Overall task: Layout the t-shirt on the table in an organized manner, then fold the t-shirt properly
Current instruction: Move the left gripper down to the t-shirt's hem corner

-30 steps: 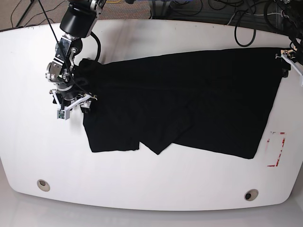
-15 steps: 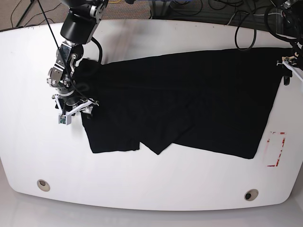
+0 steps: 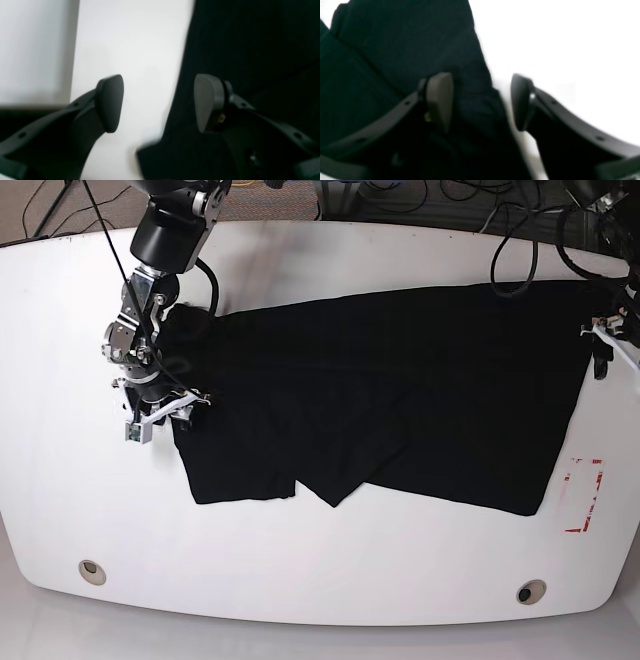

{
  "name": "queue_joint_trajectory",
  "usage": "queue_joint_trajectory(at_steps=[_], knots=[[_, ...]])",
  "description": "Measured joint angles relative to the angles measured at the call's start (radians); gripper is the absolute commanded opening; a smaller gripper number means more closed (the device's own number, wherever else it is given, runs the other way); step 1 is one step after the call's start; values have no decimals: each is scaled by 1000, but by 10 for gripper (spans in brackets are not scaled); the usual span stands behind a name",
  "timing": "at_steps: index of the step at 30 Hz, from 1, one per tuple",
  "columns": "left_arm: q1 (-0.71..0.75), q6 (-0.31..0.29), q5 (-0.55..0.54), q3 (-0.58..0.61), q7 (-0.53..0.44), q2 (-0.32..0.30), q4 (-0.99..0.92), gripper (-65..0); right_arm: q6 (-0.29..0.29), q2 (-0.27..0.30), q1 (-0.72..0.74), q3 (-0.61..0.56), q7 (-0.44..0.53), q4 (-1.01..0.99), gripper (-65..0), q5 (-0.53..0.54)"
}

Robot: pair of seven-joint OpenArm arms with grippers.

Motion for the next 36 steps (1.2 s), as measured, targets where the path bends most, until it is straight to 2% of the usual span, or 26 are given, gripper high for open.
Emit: queue_joint_trajectory(at_steps=[5, 7, 9, 15, 20, 27, 33, 36], knots=[[-40, 3, 14, 0, 11, 0, -61, -244, 1, -13, 2, -3, 0, -2, -325, 0], [-62, 5, 18, -2, 19, -1, -88, -244, 2, -13, 2, -3, 0, -2, -349, 0], [-86, 4, 17, -2, 18, -3, -113, -244, 3, -13, 1, -3, 0, -2, -404, 0], [-179, 3, 31, 12, 10, -16, -211, -244, 2, -10, 0, -2, -2, -3, -648, 1], [-280, 9, 143, 70, 8, -29, -317, -243, 3, -10, 0, -2, -8, -3, -636, 1], [-449, 3, 209, 113, -16, -19, -516, -243, 8, -12, 0, -3, -8, -5, -650, 9], [-573, 10, 266, 149, -118, -30, -745, -243, 7, -13, 0, -3, -8, -5, -650, 8], [-626, 55, 296, 156, -173, -24, -851, -242, 7, -13, 0, -3, -8, -5, -650, 8]])
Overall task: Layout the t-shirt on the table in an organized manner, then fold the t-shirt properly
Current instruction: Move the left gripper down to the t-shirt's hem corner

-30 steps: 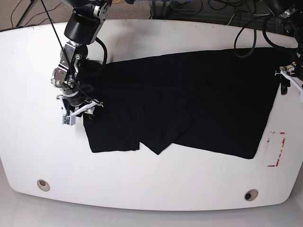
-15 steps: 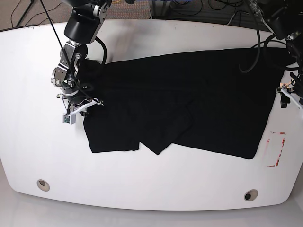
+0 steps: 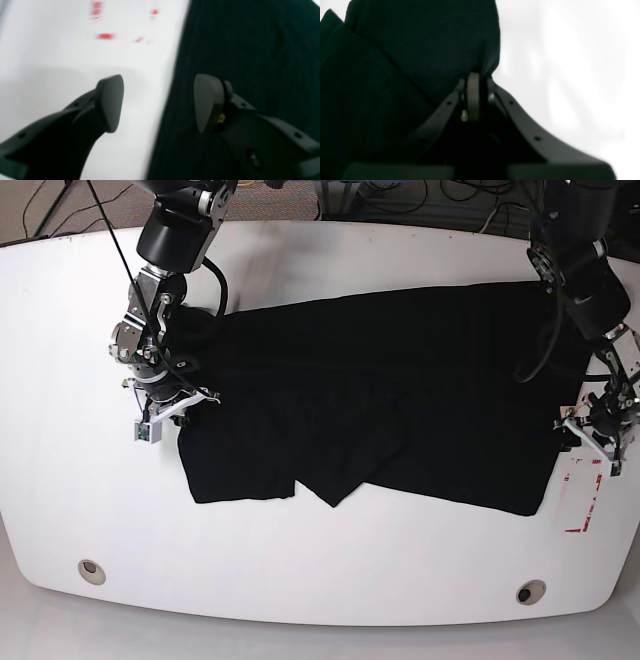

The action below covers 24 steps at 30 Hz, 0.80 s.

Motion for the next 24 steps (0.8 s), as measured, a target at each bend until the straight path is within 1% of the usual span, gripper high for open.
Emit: queue_joint_trajectory(at_steps=[4, 11, 21, 24], knots=[[-57, 36, 7, 1, -61, -2, -117, -242, 0, 0, 0, 0, 0, 0, -650, 1], [-151, 37, 10, 1, -84, -12, -278, -240, 0, 0, 1, 0, -1, 1, -650, 0], [-209, 41, 9, 2, -141, -13, -392, -240, 0, 0, 1, 0, -1, 2, -650, 3], [-222, 48, 11, 34, -143, -14, -431, -240, 0, 0, 0, 0, -1, 2, -650, 3]])
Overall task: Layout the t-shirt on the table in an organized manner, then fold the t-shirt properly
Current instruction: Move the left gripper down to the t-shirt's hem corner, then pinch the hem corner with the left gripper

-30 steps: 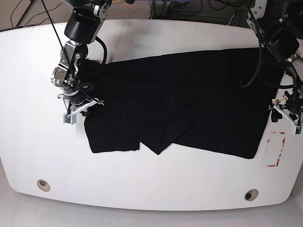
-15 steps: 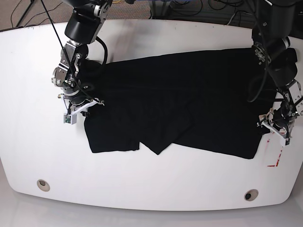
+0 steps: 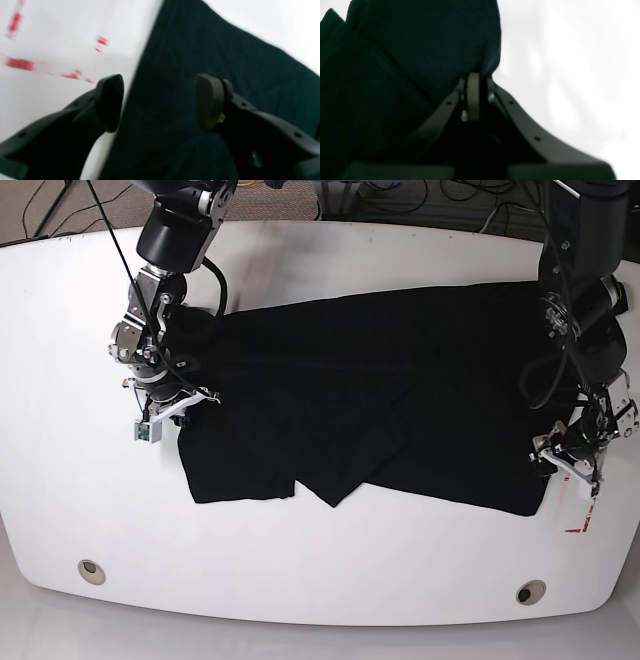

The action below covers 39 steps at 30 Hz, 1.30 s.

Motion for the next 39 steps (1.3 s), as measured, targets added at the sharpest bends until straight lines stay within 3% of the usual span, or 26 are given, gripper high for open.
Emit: queue_joint_trajectory(at_steps=[8, 28, 39], knots=[[-11, 85, -7, 94, -88, 3, -45, -240, 0, 0, 0, 0, -3, 4, -650, 0], [-6, 95, -5, 105, -82, -46, -49, -240, 0, -3, 0, 0, -14, 11, -650, 0], [-6, 94, -6, 105, -101, -5, -51, -240, 0, -3, 0, 0, -14, 11, -650, 0]])
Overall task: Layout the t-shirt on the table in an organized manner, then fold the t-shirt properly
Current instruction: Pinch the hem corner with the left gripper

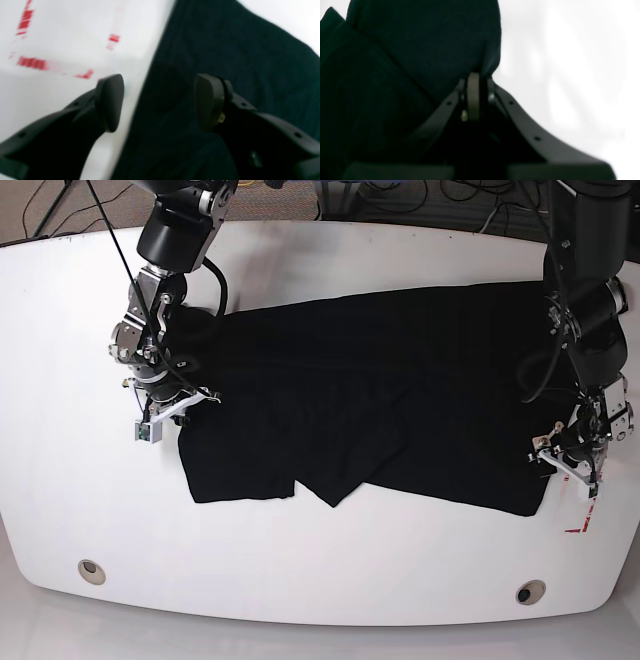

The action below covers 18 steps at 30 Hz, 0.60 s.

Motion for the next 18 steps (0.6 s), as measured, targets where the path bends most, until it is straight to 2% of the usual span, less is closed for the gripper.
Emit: queue_joint_trajectory(at_steps=[7, 10, 18], knots=[[-7, 2, -5, 0, 27, 38, 11, -251, 0, 0, 0, 0, 0, 1, -650, 0], [-7, 2, -7, 0, 22, 47, 13, -297, 0, 0, 0, 0, 0, 1, -650, 0], [-3, 3, -8, 0, 27, 46, 13, -638, 0, 0, 0, 0, 0, 1, -650, 0]])
